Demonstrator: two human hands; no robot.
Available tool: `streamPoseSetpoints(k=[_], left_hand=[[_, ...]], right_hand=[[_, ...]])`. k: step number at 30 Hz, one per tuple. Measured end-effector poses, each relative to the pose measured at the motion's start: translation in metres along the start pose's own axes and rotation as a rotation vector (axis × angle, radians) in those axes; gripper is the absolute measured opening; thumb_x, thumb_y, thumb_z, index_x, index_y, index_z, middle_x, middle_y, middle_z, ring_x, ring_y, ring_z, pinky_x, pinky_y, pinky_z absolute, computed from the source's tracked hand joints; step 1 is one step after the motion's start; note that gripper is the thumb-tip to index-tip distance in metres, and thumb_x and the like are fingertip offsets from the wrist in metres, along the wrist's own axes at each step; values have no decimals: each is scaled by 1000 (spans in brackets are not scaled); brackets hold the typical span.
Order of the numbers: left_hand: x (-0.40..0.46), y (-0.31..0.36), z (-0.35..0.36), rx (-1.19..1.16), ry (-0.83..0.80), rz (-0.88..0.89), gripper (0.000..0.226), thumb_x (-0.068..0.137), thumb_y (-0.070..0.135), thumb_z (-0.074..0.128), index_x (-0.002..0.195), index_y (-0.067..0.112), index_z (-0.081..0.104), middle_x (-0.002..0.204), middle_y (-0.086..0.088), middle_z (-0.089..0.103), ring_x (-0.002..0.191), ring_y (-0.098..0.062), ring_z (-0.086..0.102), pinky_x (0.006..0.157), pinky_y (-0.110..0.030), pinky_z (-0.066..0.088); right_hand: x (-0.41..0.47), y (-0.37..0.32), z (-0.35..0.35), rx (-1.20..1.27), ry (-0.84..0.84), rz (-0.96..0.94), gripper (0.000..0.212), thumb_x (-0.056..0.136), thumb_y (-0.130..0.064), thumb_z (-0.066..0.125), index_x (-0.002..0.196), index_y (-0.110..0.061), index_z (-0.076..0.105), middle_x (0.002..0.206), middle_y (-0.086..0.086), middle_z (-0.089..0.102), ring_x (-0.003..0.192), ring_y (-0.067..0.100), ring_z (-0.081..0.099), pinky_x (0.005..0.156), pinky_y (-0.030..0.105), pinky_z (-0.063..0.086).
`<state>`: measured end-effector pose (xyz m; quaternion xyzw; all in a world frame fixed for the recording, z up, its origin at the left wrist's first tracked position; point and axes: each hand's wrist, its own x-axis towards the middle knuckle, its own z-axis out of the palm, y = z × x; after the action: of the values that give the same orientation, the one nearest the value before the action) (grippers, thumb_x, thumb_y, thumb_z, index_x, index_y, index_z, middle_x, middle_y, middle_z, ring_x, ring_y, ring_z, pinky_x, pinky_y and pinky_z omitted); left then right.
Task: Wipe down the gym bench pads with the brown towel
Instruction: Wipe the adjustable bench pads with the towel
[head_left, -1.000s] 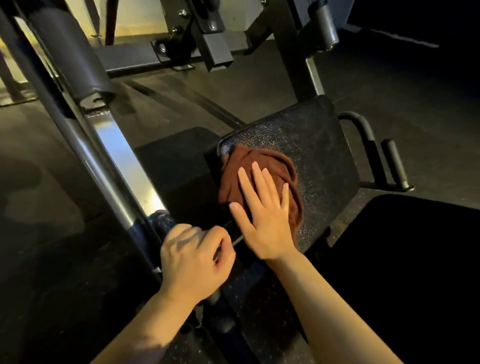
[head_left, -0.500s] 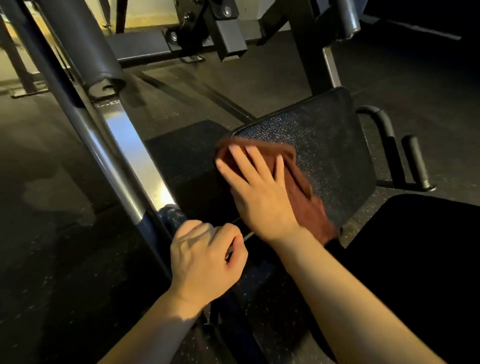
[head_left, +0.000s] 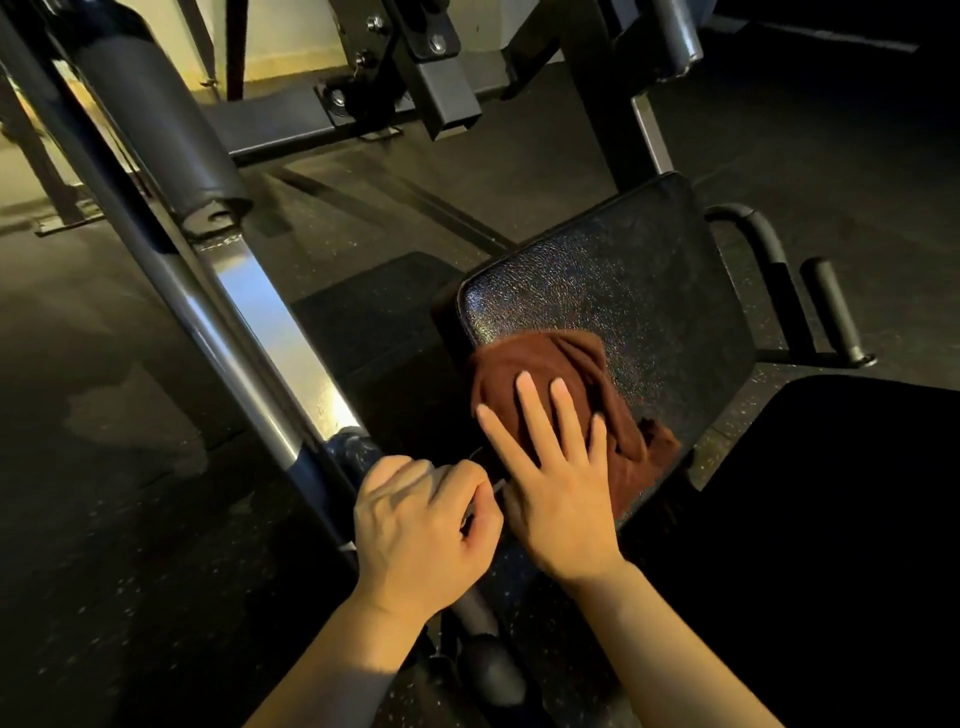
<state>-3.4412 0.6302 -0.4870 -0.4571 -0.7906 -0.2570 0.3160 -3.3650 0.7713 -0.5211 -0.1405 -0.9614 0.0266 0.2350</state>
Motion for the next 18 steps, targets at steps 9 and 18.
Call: streamPoseSetpoints(k=[9, 18], left_hand=[[0, -2, 2, -15, 27, 11, 24, 87, 20, 54, 67, 15, 66, 51, 5, 51, 47, -20, 50, 66, -33, 37], [-1, 2, 2, 12, -25, -18, 26, 87, 20, 52, 64, 18, 66, 51, 6, 51, 49, -19, 52, 66, -33, 40]], right_hand=[[-25, 12, 5, 13, -70, -14, 77, 85, -27, 41, 156, -40, 13, 166, 3, 1, 151, 33, 1, 93, 70, 39], [121, -1, -27, 145, 63, -292, 52, 92, -17, 53, 144, -22, 50, 159, 2, 33, 147, 26, 23, 103, 57, 35]])
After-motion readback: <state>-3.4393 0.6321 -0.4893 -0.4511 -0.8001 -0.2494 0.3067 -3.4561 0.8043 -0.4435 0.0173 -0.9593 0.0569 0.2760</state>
